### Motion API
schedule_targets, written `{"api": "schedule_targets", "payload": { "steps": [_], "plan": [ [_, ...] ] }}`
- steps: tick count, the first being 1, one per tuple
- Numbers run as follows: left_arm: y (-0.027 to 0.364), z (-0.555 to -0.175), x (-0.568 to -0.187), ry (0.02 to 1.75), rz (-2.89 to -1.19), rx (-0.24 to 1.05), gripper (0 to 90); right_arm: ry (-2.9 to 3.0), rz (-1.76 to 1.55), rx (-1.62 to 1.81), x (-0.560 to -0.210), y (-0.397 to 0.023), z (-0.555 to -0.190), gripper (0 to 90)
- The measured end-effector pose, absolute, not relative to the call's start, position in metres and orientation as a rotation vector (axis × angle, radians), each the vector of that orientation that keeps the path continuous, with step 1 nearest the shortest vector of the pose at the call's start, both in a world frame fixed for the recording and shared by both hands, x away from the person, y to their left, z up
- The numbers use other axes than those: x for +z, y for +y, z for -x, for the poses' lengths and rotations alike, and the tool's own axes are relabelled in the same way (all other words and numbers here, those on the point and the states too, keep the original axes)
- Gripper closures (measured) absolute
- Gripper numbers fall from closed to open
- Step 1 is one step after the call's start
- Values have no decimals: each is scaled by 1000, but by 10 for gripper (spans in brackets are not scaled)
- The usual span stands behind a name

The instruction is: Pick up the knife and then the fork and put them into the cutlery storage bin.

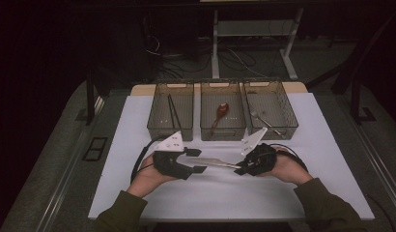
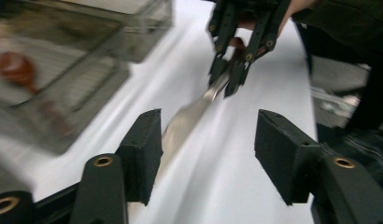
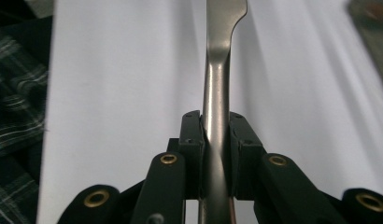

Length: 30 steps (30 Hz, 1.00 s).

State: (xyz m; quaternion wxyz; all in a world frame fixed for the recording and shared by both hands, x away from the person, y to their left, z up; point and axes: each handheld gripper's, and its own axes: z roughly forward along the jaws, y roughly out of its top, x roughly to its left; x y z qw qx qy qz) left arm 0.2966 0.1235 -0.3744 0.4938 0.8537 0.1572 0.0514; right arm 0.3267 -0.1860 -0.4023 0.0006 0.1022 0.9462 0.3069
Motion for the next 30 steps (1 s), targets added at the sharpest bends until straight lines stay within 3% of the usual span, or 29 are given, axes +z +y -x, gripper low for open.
{"api": "schedule_targets", "payload": {
  "steps": [10, 26, 30],
  "plan": [
    [157, -282, -404, 570, -1989, 162, 226, 2882, -546, 986, -395, -226, -339, 772],
    [164, -273, -428, 636, -2002, 189, 105, 2696, -870, 1070, -378, -265, -353, 772],
    [162, -273, -428, 654, -2005, 203, 40, 2629, -935, 1086, -371, -276, -360, 772]
  ]
}}
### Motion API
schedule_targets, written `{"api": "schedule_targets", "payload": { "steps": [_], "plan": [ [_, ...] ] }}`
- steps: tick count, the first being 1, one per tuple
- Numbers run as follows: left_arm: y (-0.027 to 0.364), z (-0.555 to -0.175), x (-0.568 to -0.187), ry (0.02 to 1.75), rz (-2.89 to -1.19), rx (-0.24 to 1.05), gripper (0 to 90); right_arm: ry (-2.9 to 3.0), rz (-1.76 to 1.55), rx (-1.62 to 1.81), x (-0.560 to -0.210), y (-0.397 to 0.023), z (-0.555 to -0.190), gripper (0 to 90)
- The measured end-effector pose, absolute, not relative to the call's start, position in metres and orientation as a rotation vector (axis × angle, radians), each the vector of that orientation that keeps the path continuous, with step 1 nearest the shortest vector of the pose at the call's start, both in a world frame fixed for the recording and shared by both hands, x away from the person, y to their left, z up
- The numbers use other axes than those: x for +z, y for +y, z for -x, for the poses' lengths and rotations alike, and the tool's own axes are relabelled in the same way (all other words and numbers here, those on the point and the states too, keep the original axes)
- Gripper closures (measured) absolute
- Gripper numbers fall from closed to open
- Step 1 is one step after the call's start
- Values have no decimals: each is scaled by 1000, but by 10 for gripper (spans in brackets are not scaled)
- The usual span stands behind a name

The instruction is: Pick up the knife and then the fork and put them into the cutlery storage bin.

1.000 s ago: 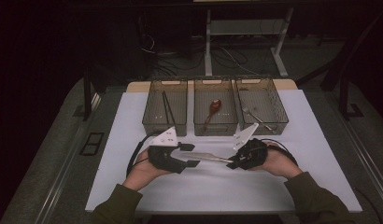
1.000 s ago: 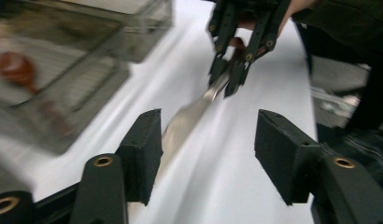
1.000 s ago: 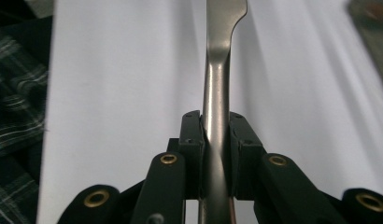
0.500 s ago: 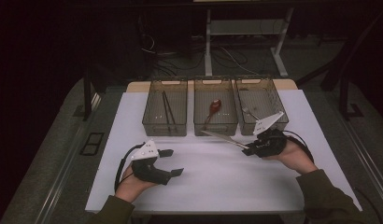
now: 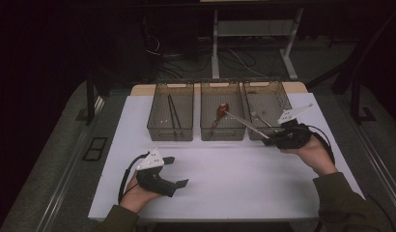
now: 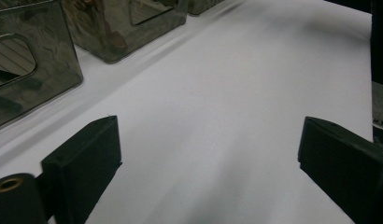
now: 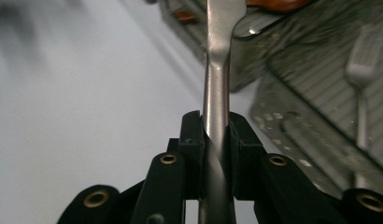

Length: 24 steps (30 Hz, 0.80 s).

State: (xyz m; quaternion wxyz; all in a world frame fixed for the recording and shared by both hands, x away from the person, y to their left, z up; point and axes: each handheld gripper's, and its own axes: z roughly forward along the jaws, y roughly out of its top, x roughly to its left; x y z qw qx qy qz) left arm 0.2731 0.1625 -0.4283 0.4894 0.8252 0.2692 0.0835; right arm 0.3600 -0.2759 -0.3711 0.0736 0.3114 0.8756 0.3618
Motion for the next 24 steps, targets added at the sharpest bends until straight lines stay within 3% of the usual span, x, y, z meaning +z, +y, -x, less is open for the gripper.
{"api": "schedule_targets", "payload": {
  "steps": [6, 24],
  "plan": [
    [161, -273, -430, 665, -2017, 214, 0, 2546, -1032, 1079, -362, -291, -372, 772],
    [158, -271, -431, 646, -2038, 192, 0, 2402, -1307, 980, -354, -306, -434, 771]
  ]
}}
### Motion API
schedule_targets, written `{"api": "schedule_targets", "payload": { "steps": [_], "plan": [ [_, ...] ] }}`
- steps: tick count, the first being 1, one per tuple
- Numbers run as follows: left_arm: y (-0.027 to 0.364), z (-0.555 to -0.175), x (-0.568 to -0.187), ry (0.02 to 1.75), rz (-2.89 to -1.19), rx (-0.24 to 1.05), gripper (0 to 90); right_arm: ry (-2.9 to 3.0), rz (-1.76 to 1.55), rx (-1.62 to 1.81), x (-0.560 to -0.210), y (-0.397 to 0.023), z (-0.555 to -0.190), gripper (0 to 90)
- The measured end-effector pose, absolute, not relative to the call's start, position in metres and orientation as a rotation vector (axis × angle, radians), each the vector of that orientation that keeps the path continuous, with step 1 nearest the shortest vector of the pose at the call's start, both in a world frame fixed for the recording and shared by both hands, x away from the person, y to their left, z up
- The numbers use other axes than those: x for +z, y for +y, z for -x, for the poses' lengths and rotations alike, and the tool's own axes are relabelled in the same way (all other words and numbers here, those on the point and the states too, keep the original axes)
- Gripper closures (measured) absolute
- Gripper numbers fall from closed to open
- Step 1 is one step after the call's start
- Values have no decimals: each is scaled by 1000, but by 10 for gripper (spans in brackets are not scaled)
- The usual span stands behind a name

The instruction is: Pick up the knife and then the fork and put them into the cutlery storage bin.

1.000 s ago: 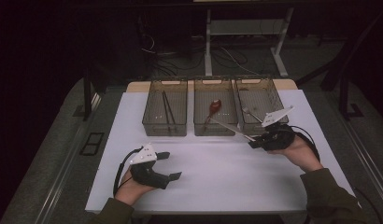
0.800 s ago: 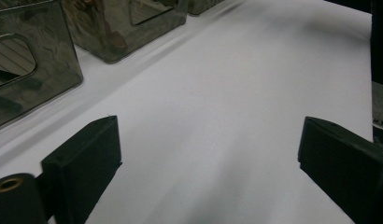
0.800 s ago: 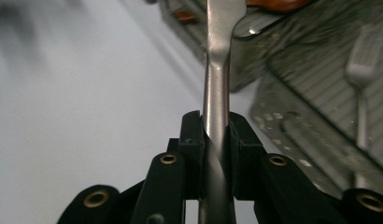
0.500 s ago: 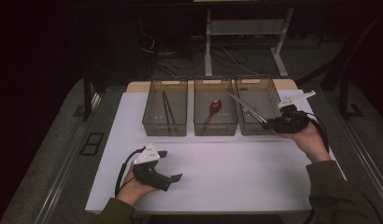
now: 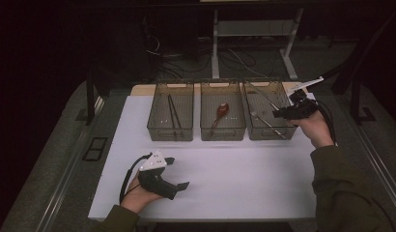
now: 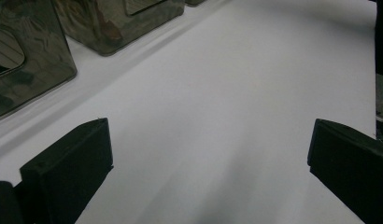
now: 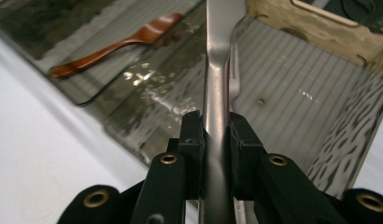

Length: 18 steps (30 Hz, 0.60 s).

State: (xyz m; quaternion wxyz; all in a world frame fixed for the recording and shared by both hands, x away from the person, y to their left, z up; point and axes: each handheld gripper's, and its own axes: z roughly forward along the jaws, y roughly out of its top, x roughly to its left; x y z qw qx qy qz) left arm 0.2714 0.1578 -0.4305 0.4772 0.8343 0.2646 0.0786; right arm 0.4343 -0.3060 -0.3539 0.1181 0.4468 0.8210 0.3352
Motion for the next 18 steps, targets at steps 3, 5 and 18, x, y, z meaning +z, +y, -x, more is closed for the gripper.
{"api": "schedule_targets", "payload": {
  "steps": [3, 5, 18],
  "plan": [
    [158, -271, -430, 641, -2044, 189, 0, 2392, -1371, 936, -360, -306, -446, 771],
    [158, -271, -430, 639, -2043, 187, 0, 2389, -1405, 902, -365, -307, -453, 771],
    [154, -271, -432, 616, -2062, 170, 0, 2412, -1520, 759, -388, -303, -474, 769]
  ]
}}
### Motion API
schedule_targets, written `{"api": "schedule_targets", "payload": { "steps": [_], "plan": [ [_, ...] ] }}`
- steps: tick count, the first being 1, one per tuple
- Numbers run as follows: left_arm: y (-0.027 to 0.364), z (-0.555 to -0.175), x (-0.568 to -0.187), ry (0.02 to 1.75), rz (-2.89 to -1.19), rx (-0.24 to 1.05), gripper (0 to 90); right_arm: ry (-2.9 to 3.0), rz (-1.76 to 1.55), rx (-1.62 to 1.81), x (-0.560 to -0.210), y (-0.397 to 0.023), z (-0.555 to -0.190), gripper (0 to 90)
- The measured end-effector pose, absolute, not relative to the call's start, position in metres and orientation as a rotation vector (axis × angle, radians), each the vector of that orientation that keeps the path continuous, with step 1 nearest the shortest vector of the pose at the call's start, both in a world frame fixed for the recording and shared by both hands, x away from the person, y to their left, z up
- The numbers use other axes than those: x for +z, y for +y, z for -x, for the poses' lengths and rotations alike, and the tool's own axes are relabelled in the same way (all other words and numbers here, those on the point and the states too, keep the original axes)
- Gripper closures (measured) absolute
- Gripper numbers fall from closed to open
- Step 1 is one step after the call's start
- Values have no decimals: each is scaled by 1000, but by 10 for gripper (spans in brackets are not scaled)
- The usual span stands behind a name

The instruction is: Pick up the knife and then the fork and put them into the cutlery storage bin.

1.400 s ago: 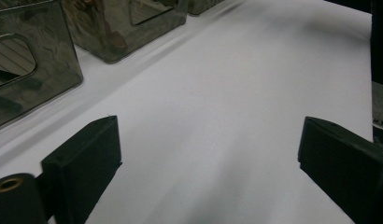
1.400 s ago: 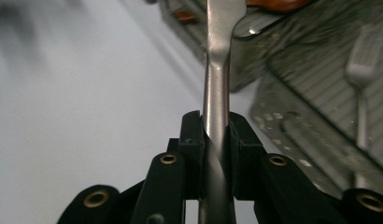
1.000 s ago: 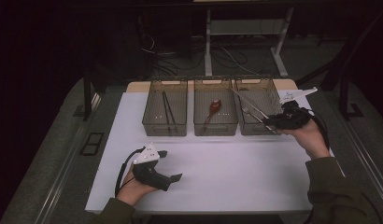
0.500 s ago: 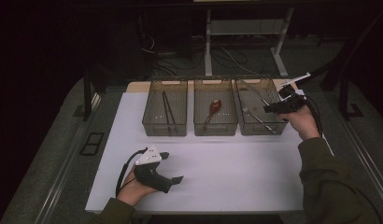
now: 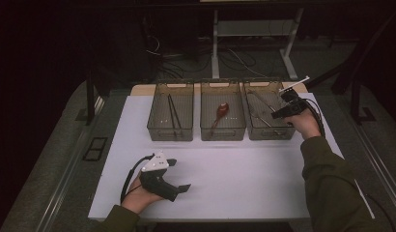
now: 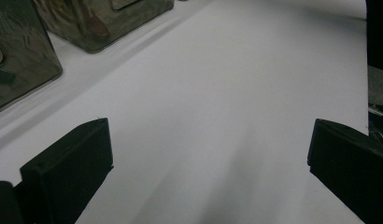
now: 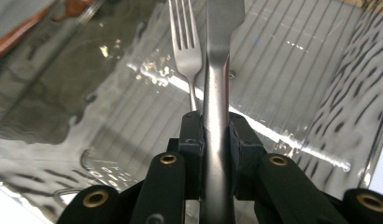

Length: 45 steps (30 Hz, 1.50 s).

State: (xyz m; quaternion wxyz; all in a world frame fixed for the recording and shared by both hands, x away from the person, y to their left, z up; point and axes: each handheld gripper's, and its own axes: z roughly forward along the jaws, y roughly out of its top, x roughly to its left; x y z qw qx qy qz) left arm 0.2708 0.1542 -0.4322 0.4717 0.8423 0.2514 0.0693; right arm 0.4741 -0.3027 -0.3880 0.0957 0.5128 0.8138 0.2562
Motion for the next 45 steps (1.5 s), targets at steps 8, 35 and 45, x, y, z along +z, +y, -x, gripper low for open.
{"api": "schedule_targets", "payload": {
  "steps": [8, 35, 45],
  "plan": [
    [153, -270, -433, 611, -2067, 162, 0, 2428, -1516, 691, -394, -297, -479, 766],
    [157, -273, -433, 618, -2059, 173, 0, 2271, -1390, 1094, -363, -314, -451, 400],
    [158, -278, -435, 633, -2053, 173, 0, 2238, -1289, 1232, -358, -317, -419, 343]
  ]
}}
